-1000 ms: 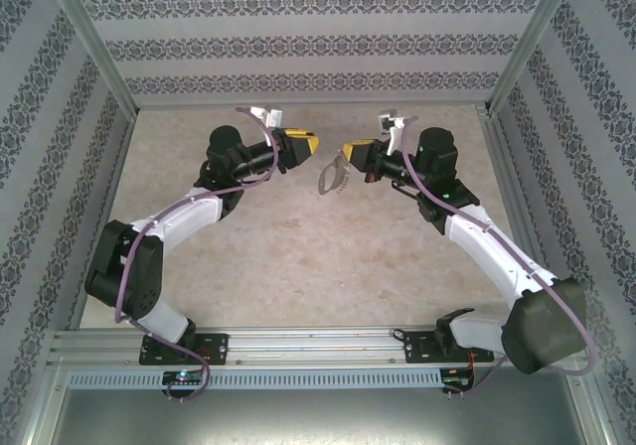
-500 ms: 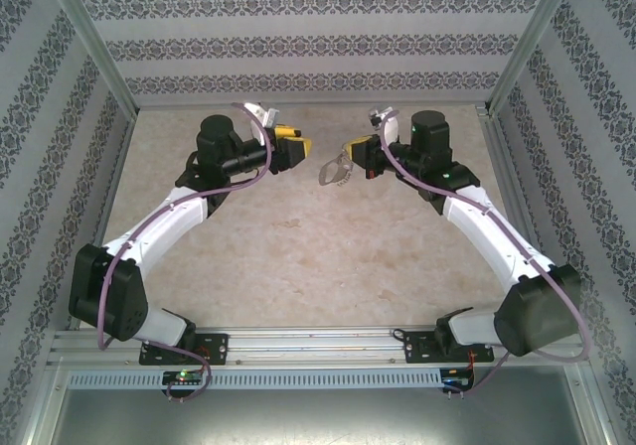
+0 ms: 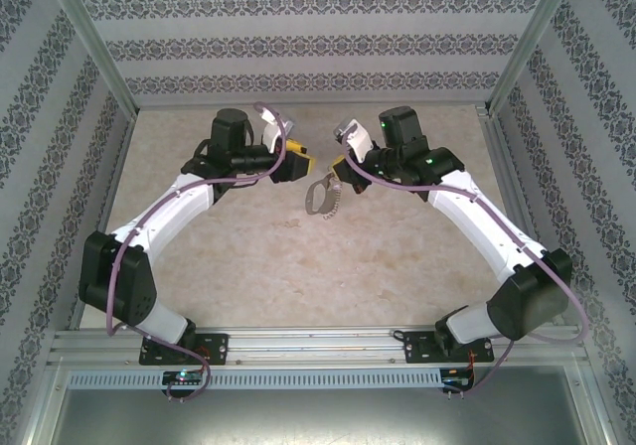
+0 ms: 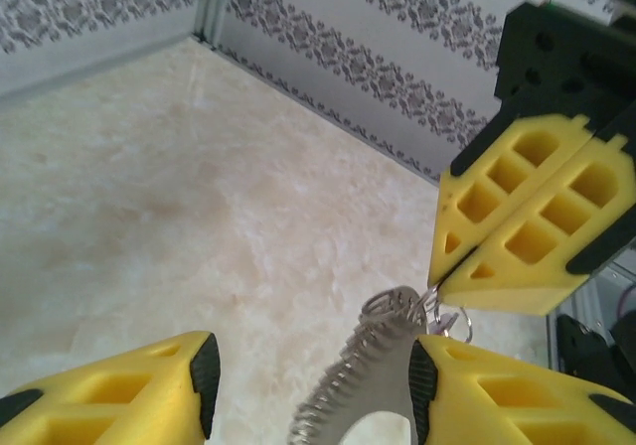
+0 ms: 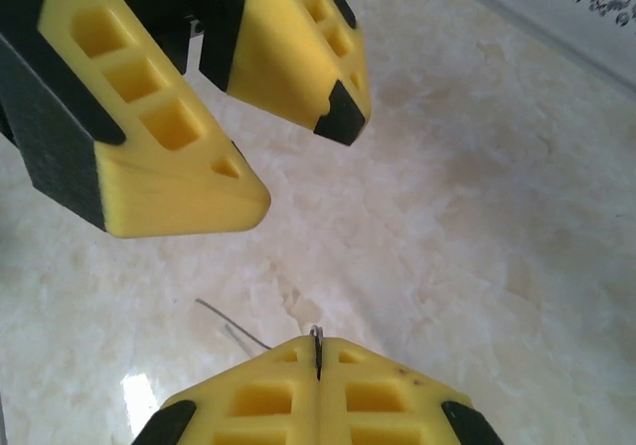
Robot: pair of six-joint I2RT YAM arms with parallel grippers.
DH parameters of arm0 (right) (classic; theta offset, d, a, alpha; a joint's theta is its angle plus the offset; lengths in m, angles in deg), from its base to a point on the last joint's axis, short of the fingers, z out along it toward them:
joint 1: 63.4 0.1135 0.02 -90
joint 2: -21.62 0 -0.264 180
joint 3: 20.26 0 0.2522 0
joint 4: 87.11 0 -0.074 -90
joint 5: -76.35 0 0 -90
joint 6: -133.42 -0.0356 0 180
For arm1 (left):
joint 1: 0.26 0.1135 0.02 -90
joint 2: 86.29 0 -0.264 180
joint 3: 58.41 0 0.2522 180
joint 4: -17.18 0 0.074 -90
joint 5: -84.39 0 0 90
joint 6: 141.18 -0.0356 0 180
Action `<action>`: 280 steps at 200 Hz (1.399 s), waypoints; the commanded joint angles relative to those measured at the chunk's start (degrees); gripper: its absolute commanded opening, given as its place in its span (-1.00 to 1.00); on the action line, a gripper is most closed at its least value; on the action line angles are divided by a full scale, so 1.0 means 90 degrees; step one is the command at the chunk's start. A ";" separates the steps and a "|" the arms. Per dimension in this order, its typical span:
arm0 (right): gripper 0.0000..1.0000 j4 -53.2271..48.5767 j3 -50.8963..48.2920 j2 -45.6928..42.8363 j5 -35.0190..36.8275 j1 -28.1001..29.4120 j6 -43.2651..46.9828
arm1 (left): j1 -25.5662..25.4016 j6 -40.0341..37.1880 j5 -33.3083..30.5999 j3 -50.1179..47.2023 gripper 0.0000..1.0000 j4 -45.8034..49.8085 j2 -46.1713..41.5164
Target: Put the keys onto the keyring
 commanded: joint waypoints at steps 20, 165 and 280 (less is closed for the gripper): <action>-1.00 -0.0485 0.0430 0.0059 -0.0157 0.0054 0.0428 | -0.0052 -0.0226 0.0820 0.0135 0.01 0.0247 0.0126; -1.00 -0.0359 0.0452 0.0057 -0.0520 0.0070 0.0293 | -0.0364 0.0381 0.1571 0.0287 -0.11 -0.0419 0.0432; -1.00 -0.0292 0.0408 0.0003 -0.0595 0.0124 0.0248 | -0.0502 0.0602 0.1621 0.0383 -0.37 -0.0727 0.0578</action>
